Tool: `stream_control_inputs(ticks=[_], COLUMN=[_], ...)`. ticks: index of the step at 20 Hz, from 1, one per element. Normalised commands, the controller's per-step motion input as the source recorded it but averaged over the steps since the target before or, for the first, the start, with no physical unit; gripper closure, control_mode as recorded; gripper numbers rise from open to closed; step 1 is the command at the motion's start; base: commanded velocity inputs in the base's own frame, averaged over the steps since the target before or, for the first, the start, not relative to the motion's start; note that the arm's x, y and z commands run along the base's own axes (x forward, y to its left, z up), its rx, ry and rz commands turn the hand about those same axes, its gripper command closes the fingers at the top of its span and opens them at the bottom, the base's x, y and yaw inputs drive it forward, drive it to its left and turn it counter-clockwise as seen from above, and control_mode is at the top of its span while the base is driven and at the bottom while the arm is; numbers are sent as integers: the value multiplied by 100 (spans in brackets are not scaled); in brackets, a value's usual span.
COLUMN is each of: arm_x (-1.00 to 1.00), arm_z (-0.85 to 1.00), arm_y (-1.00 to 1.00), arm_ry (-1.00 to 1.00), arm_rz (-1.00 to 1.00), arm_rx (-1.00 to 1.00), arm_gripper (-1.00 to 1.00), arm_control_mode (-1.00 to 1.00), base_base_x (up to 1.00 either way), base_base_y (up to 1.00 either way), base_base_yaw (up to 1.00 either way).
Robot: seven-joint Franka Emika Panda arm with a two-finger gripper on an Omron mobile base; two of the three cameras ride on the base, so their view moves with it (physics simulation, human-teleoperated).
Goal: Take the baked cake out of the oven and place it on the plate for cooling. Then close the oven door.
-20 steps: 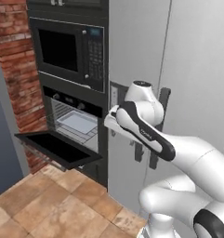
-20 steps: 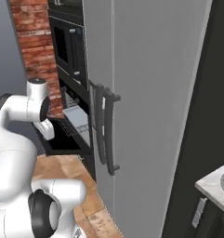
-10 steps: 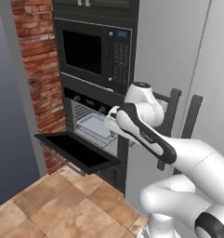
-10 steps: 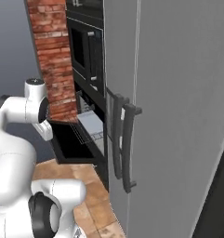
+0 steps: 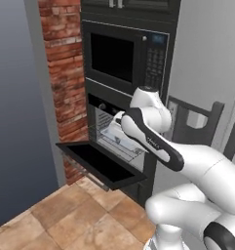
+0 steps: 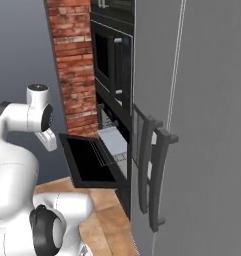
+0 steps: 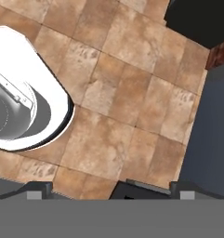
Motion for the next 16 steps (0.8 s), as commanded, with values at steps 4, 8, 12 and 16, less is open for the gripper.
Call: stream_control_inputs(ticks=[4, 8, 12, 16], arm_x=[0, 0, 0, 0], arm_z=[0, 0, 0, 0], arm_y=[0, 0, 0, 0], arm_ry=[0, 0, 0, 0], arm_rz=[0, 0, 0, 0], arm_rx=[0, 0, 0, 0], arm_gripper=[-100, -100, -100, -100], arm_control_mode=[100, 100, 100, 100], base_base_x=[34, 40, 36, 31], base_base_y=[-3, -10, -29, -27], base_base_yaw=[23, 20, 14, 10])
